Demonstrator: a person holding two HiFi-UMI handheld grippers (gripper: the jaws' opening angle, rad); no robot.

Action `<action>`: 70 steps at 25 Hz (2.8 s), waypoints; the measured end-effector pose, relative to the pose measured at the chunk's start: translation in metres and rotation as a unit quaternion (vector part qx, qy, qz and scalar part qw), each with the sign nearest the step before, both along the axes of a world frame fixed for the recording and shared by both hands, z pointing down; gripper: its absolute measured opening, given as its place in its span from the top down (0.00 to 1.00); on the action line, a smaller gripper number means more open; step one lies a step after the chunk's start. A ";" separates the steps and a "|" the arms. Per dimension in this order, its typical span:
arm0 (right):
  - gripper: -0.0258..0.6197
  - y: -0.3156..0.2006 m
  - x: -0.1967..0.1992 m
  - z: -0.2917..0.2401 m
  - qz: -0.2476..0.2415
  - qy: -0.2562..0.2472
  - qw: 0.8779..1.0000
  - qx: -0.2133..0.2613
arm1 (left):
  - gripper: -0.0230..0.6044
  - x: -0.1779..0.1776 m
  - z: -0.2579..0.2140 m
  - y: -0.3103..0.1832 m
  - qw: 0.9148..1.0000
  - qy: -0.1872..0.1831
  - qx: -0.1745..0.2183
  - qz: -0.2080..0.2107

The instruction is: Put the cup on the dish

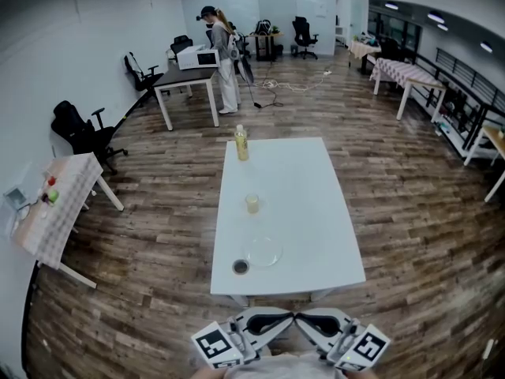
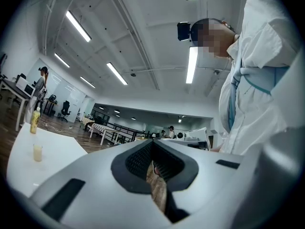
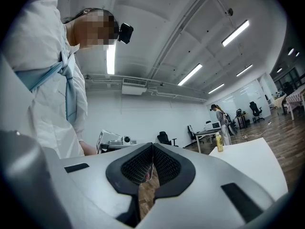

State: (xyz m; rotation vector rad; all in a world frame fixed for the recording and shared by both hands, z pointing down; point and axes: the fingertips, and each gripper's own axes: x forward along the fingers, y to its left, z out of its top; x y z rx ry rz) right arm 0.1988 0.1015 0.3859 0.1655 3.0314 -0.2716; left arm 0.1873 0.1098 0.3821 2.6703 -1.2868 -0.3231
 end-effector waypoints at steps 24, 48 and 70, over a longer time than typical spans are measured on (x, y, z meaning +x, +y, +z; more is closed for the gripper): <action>0.91 -0.078 -0.169 0.005 0.059 0.014 0.998 -0.013 | 0.96 -0.168 0.009 -0.080 0.996 0.007 -0.005 0.086; 0.91 -0.119 -0.217 0.030 0.109 0.045 0.993 -0.029 | 0.96 -0.217 0.035 -0.123 0.986 0.030 -0.014 0.164; 0.91 -0.139 -0.217 0.055 0.140 0.058 0.988 -0.036 | 0.83 -0.252 0.070 -0.166 0.993 -0.011 -0.008 0.118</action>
